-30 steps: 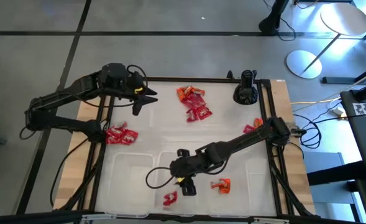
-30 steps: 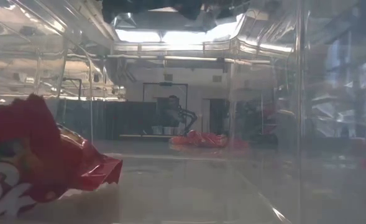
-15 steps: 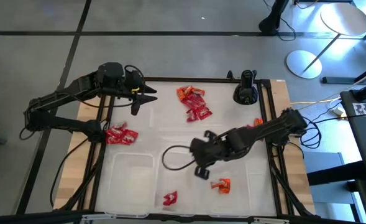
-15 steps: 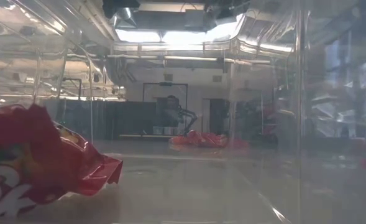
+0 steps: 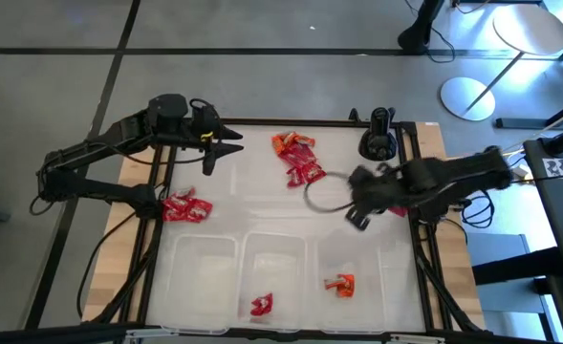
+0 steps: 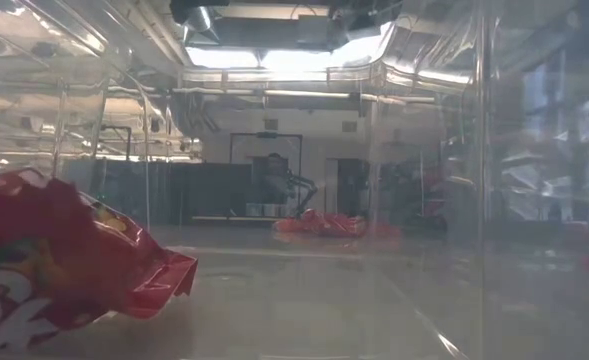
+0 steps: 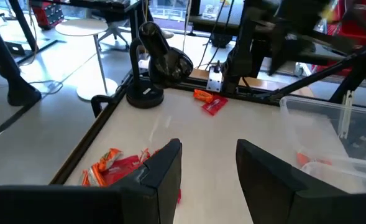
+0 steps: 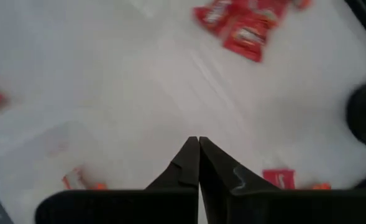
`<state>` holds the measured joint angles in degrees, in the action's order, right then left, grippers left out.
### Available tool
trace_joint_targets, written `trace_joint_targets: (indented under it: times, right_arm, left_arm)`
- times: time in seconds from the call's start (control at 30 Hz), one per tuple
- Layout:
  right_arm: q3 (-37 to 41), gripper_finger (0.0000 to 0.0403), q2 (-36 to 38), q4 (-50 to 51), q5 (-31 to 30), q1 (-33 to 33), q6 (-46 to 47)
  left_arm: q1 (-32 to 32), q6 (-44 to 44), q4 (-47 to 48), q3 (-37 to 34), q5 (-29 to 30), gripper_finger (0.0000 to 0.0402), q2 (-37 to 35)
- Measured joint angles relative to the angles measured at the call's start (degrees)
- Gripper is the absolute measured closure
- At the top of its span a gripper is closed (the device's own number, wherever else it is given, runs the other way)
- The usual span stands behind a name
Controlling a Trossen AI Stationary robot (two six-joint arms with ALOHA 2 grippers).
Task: Sort candy
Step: Put the orange candy into the right transparent bin
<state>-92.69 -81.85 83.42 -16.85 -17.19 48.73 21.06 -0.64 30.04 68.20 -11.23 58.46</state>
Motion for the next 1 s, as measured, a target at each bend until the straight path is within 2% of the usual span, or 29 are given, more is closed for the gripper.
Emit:
trace_joint_targets:
  times: [0.23,0.37,0.43,0.6,0.7,1.0]
  right_arm:
    - [21.69,0.0398,18.42,-1.42,2.86,5.35,14.27]
    - [32.42,0.0398,25.70,-1.27,12.43,9.68,22.04]
    - [36.76,0.0397,27.58,-1.00,15.18,12.04,25.47]
    - [43.52,0.0396,27.92,-1.03,17.52,19.15,27.05]
    - [45.75,0.0378,26.37,-1.13,17.76,22.43,25.14]
    - [49.37,0.0247,20.88,-3.74,16.49,30.21,21.85]
  left_arm:
    - [0.00,0.66,-0.75,0.00,1.39,0.0259,0.04]
    - [0.00,2.23,-0.72,0.00,2.78,0.0259,0.04]
    - [0.00,2.79,-0.72,0.00,3.51,0.0259,0.04]
    - [0.00,4.66,-0.75,0.00,5.10,0.0259,0.07]
    - [-0.01,5.23,-0.88,0.00,5.44,0.0259,0.09]
    - [0.00,6.64,-0.71,0.00,5.47,0.0259,0.09]
